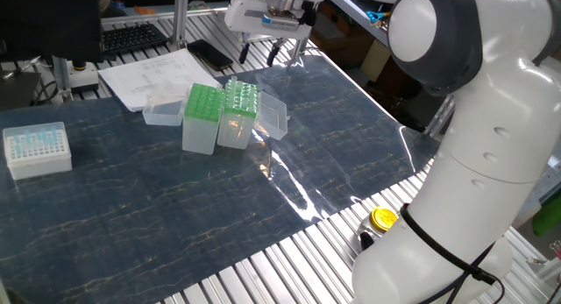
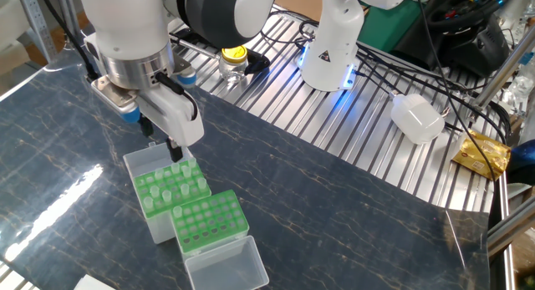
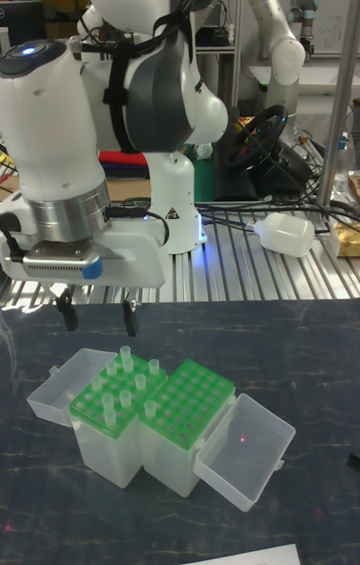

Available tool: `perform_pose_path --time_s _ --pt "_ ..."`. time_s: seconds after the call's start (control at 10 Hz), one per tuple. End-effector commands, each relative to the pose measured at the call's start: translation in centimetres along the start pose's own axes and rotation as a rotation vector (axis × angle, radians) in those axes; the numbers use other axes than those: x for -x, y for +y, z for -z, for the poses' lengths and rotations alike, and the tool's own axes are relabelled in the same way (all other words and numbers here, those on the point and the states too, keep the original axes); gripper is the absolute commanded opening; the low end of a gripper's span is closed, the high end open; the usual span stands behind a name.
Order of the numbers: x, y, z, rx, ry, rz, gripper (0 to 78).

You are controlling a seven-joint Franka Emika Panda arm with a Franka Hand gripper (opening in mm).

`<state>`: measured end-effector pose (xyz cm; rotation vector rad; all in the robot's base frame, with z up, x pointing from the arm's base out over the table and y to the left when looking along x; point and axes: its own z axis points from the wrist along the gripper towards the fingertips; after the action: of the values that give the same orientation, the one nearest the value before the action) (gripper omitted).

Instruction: Transfer all large pipette tips from one holder to another

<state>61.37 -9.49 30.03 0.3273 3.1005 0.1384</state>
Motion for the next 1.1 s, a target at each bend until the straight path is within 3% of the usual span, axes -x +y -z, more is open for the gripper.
perform_pose_path --time_s 0.1,0.5,0.6,1.0,1.1 --pt "0.0 0.2 -0.1 0.011 0.010 -0.007 77.4" --pt "0.0 0.2 -0.1 0.011 0.010 -0.007 77.4" --pt "-1.0 3.1 0.5 -0.016 0.021 -0.304 77.4" --pt "-1.1 3.3 0.5 -0.017 0.019 -0.369 77.4" --pt "-1.2 3.7 0.4 -0.018 0.015 -0.427 77.4"
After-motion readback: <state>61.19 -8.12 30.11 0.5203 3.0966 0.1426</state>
